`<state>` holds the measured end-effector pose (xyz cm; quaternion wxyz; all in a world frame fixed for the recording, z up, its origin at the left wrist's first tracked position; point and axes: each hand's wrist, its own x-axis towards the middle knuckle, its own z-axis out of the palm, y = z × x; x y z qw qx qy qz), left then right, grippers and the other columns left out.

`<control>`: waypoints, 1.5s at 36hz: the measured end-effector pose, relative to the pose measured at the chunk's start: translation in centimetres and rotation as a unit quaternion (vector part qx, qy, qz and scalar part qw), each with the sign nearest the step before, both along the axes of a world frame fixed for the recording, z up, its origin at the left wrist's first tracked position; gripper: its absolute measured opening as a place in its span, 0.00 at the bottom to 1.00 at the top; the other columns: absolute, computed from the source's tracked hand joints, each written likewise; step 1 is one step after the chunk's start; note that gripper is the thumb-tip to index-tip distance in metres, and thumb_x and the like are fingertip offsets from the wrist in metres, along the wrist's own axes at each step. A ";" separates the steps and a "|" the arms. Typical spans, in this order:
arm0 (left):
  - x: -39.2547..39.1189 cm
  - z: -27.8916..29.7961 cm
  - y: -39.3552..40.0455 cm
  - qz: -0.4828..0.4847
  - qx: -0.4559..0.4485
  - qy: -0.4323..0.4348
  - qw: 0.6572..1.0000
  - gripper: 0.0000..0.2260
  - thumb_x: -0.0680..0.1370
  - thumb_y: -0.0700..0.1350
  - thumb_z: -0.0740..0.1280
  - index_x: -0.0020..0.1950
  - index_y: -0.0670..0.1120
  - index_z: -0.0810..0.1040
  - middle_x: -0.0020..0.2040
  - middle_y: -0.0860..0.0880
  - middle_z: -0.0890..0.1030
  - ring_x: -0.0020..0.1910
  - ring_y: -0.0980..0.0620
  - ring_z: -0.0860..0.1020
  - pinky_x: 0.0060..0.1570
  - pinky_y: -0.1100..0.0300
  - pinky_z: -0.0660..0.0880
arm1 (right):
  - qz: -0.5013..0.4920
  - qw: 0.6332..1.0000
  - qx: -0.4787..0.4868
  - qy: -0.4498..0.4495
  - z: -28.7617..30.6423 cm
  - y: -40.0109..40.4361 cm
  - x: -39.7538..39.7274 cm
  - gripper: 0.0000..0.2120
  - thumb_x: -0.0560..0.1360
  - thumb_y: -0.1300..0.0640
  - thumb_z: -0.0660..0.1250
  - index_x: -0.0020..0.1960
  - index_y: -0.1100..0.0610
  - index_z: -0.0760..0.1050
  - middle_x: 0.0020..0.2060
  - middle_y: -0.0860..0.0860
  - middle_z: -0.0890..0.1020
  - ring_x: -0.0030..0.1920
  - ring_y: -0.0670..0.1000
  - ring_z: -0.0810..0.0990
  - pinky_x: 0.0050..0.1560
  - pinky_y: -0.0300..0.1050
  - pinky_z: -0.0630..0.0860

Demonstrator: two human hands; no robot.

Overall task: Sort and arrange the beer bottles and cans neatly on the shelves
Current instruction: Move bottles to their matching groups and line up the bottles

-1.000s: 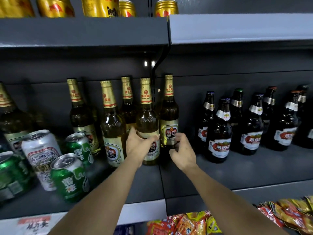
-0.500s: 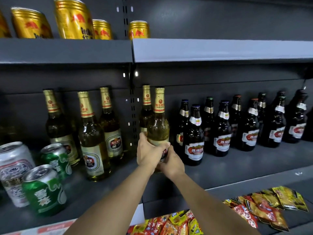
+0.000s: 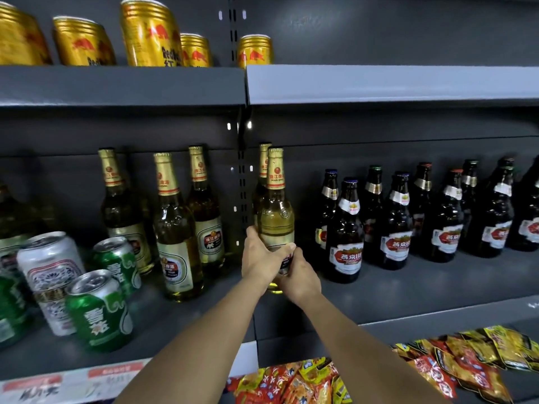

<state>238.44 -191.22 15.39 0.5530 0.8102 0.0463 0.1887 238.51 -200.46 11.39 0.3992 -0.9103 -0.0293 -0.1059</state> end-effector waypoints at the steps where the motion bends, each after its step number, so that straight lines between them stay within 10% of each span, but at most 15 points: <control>1: -0.1 0.0 0.1 -0.005 0.004 0.002 1.000 0.28 0.67 0.51 0.78 0.59 0.52 0.65 0.56 0.50 0.77 0.55 0.49 0.78 0.55 0.49 0.78 | -0.002 1.000 0.002 0.002 0.1 0.1 -0.1 0.28 0.72 0.47 0.71 0.66 0.54 0.63 0.57 0.52 0.78 0.57 0.55 0.77 0.53 0.51 0.76; 9: -3.0 -0.6 1.2 0.120 0.037 -0.129 0.984 0.24 0.75 0.52 0.71 0.68 0.48 0.68 0.59 0.51 0.75 0.56 0.53 0.76 0.46 0.60 0.71 | -0.048 0.997 -0.005 -0.062 -1.0 0.9 -2.3 0.41 0.71 0.48 0.72 0.76 0.53 0.53 0.68 0.53 0.68 0.67 0.57 0.68 0.59 0.54 0.71; 19: -5.9 1.0 8.1 0.308 0.070 -0.237 0.919 0.26 0.73 0.46 0.71 0.69 0.43 0.68 0.65 0.42 0.70 0.63 0.42 0.69 0.61 0.47 0.68 | -0.034 0.940 -0.022 -0.338 0.1 3.9 -5.0 0.17 0.72 0.53 0.63 0.58 0.59 0.72 0.46 0.54 0.77 0.47 0.55 0.76 0.45 0.48 0.70; 28: -4.2 -0.7 14.1 0.154 -0.166 -0.066 0.972 0.39 0.76 0.51 0.71 0.80 0.51 0.50 0.78 0.47 0.59 0.76 0.47 0.59 0.75 0.47 0.58 | 0.097 0.983 -0.114 -0.109 -0.3 9.8 -4.9 0.29 0.76 0.46 0.68 0.72 0.52 0.62 0.64 0.51 0.74 0.65 0.52 0.72 0.62 0.48 0.72; 33: -2.9 -0.7 15.6 0.034 -0.198 -0.027 0.979 0.36 0.75 0.44 0.70 0.78 0.58 0.56 0.71 0.50 0.71 0.69 0.49 0.69 0.71 0.46 0.65 | 0.088 0.993 -0.076 -0.036 -0.3 13.0 -3.5 0.36 0.71 0.42 0.72 0.71 0.54 0.60 0.65 0.52 0.72 0.67 0.54 0.70 0.64 0.52 0.70; 40: -2.5 -0.8 16.6 0.071 -0.069 -0.004 0.995 0.38 0.65 0.53 0.79 0.72 0.54 0.67 0.61 0.49 0.69 0.62 0.50 0.71 0.67 0.52 0.69 | 0.084 0.996 0.035 0.002 -0.3 17.0 -3.0 0.45 0.62 0.42 0.74 0.73 0.49 0.57 0.65 0.49 0.74 0.65 0.54 0.73 0.63 0.57 0.72; 54: -4.9 0.1 14.1 0.111 0.054 0.018 0.992 0.35 0.63 0.64 0.77 0.63 0.51 0.68 0.58 0.49 0.70 0.59 0.46 0.74 0.54 0.46 0.77 | 0.050 0.999 -0.015 0.014 0.8 14.6 -4.5 0.30 0.70 0.47 0.71 0.67 0.53 0.61 0.56 0.51 0.80 0.57 0.56 0.79 0.57 0.53 0.75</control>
